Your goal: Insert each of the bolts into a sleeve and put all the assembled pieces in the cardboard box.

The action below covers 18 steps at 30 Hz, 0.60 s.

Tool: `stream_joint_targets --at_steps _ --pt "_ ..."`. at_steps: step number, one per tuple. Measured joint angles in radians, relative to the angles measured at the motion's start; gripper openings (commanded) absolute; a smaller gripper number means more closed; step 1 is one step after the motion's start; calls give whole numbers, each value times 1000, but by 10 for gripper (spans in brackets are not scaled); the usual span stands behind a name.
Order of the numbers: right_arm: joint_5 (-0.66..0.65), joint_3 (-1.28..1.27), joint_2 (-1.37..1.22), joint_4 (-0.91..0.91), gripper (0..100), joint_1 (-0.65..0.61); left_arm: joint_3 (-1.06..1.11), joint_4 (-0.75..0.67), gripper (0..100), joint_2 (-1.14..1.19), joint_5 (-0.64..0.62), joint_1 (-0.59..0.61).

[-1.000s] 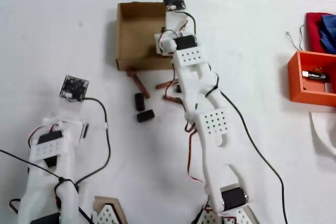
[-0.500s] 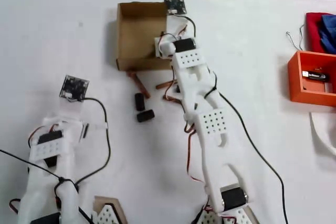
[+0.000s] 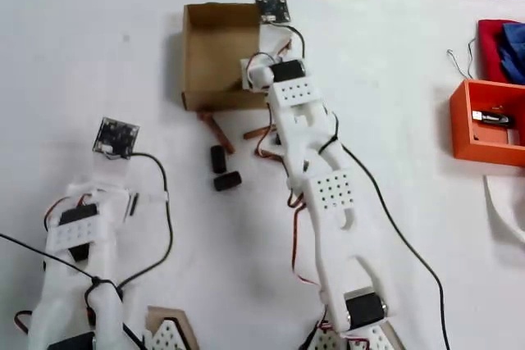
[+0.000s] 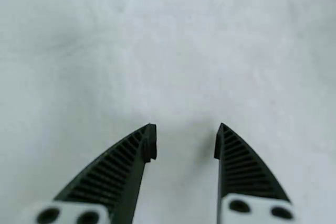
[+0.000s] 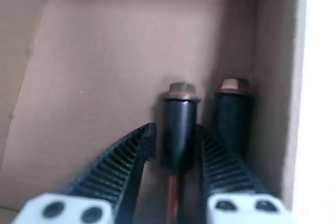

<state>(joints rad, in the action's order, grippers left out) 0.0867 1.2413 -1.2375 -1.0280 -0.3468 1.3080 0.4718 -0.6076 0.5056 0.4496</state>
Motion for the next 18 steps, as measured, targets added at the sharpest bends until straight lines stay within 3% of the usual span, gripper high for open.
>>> stream_joint_targets --at_steps 11,18 --pt "0 61 5 -38 122 6 0 0 199 0 0 0" --pt "0 255 157 -310 123 43 0 0 199 0 0 0"
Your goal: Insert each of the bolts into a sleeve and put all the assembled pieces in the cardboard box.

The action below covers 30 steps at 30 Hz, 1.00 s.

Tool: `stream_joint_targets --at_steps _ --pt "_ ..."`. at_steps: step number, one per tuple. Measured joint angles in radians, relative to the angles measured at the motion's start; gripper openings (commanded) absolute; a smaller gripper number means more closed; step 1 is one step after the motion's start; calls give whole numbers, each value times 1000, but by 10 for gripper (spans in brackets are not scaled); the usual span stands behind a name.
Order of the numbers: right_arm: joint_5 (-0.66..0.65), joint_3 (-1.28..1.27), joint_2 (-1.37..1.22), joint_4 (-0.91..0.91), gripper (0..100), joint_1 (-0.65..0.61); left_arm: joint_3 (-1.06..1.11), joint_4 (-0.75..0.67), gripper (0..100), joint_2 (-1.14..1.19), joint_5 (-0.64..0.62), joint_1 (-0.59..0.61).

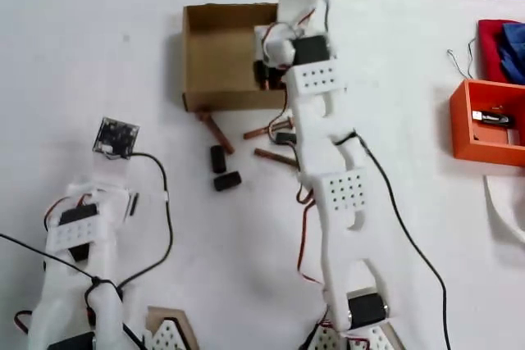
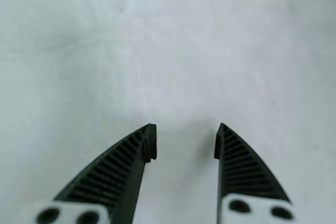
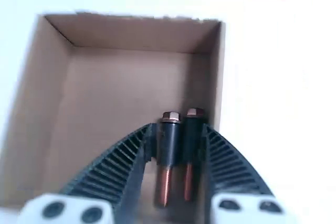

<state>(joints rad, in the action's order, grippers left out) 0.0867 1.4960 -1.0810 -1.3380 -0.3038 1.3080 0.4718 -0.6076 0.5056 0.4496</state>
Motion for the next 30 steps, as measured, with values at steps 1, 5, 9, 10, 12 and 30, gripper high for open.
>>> stream_joint_targets --at_steps 1,5,9,10,12,30 --pt "0 32 21 -51 123 0 0 0 199 0 0 0" --pt "6 124 97 -221 123 -3 0 0 199 0 0 0" --pt "6 133 158 -353 123 -2 0 0 199 0 0 0" --pt "6 133 172 -387 123 -2 0 0 199 0 0 0" --pt "6 133 195 -407 123 -2 0 0 199 0 0 0" --pt "-175 -1484 1389 -64 125 -121 0 0 199 0 0 -2"
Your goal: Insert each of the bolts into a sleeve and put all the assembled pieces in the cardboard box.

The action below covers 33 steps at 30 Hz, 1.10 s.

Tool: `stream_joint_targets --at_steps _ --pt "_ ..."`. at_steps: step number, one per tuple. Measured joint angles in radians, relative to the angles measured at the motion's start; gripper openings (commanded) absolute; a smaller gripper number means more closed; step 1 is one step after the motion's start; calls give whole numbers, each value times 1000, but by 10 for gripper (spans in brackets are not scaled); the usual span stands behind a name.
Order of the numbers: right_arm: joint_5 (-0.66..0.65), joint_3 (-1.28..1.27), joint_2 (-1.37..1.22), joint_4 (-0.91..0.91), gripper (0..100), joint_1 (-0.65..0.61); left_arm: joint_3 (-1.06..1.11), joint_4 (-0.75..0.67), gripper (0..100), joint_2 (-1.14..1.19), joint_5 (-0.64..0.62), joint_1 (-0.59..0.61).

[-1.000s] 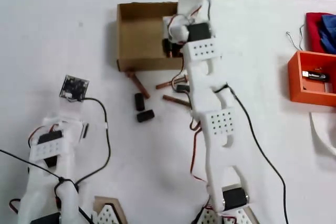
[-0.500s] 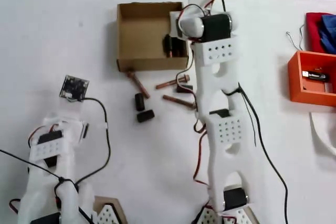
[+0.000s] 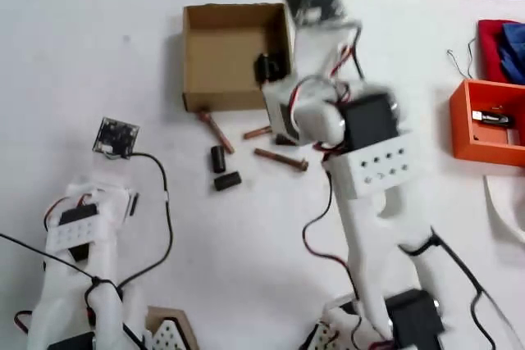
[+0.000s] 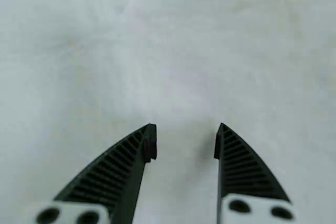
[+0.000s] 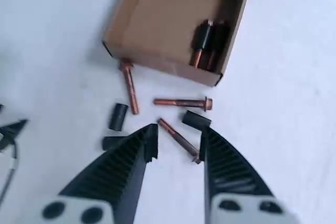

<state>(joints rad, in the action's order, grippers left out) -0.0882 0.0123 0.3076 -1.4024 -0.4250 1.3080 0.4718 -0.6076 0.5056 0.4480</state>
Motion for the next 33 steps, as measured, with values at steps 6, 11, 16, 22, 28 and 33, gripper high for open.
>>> stream_joint_targets --at_steps 6,11,16,22,28,33 --pt "-499 -497 11 235 124 -160 0 0 199 0 0 2" --pt "-718 -539 -20 331 123 -180 0 0 199 0 0 2" --pt "-744 -542 -83 459 125 -195 0 -43 199 0 -69 63" --pt "-744 -542 -193 497 125 -269 0 -172 199 3 -450 338" --pt "-818 -542 -264 497 122 -353 0 -203 199 3 -563 400" --pt "-870 -542 -333 503 122 -353 0 -203 199 3 -566 400"
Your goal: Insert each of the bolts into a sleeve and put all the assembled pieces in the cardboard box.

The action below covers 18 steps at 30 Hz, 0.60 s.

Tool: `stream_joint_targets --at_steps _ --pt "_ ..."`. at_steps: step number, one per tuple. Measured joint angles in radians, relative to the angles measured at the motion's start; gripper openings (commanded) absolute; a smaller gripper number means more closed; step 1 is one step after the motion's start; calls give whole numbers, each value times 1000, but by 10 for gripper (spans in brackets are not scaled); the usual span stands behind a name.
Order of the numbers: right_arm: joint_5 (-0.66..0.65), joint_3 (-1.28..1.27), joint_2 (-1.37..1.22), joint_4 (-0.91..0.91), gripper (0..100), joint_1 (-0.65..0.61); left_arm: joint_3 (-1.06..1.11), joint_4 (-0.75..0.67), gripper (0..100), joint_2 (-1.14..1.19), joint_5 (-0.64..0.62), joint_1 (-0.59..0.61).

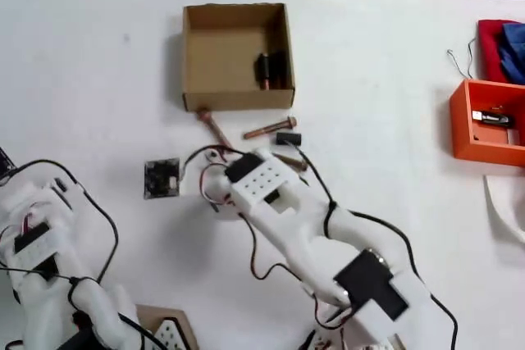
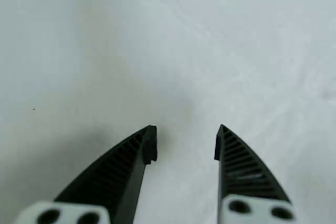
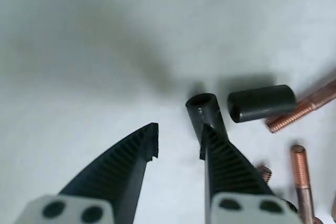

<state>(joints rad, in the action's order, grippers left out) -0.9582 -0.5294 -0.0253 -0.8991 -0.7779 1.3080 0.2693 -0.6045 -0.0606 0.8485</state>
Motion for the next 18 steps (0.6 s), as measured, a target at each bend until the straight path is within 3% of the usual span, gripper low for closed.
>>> stream_joint_targets --at_steps 10,18 --pt "-5 193 -181 8 122 52 0 0 199 0 0 0" --pt "-2 206 -259 0 116 63 0 0 199 0 0 0"
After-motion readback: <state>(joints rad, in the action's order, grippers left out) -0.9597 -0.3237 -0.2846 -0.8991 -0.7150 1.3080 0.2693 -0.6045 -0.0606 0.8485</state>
